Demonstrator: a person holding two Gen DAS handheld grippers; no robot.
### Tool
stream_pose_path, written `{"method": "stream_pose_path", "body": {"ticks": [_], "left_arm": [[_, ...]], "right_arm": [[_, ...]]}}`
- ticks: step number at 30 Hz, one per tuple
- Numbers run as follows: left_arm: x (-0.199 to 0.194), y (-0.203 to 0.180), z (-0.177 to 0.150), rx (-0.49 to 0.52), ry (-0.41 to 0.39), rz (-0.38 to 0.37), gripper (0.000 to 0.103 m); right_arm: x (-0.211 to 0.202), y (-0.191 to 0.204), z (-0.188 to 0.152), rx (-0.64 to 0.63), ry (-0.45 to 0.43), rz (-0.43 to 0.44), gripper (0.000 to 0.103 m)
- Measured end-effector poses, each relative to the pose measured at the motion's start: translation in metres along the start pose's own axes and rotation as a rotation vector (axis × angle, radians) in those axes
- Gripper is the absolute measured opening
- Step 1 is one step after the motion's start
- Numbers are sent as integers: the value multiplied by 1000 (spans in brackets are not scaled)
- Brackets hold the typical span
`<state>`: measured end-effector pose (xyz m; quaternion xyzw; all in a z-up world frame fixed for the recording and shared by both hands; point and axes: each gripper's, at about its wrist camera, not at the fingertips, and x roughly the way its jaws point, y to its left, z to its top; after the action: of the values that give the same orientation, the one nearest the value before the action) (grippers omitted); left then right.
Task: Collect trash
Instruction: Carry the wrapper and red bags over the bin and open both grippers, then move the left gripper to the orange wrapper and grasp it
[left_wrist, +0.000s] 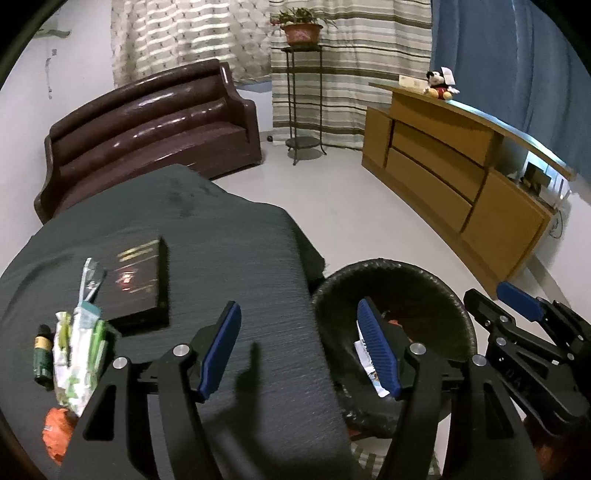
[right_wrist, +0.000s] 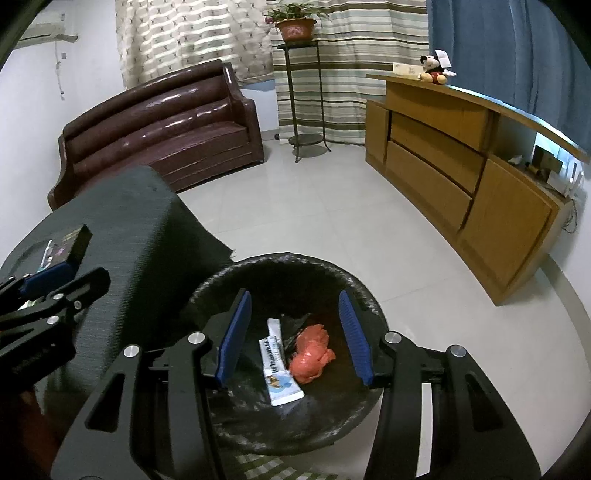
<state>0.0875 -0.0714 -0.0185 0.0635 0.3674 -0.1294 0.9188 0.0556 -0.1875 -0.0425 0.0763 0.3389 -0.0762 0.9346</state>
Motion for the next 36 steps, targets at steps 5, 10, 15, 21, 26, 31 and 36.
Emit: {"method": "stream_pose_path", "body": {"ticks": [5,10,15,21,26,31,36], "left_arm": [[-18,19,-4,-21,-23,22,65],[-34,42,-10,-46,-39,63,66],[-47,69,-21,-77,-40,108,66],[-63,98,-37,-112,-36,153,66],[-74,123,-54,-138,-31,181,68],[-83,139,-69,-163,-27,193,69],[-83,149,-82,-164,-12,197,69]], "right_arm": [[-6,22,0,-22,3,24,48],[-14,47,-2,-57,6,61,48],[-24,78,-7,-93,10,106,48],[-35,106,-18,-122,27,143,48],[-44,122,-30,-146,44,153,49],[-52,132,-41,-161,50,148,49],[-56,139,-49,-175,53,143,49]]}}
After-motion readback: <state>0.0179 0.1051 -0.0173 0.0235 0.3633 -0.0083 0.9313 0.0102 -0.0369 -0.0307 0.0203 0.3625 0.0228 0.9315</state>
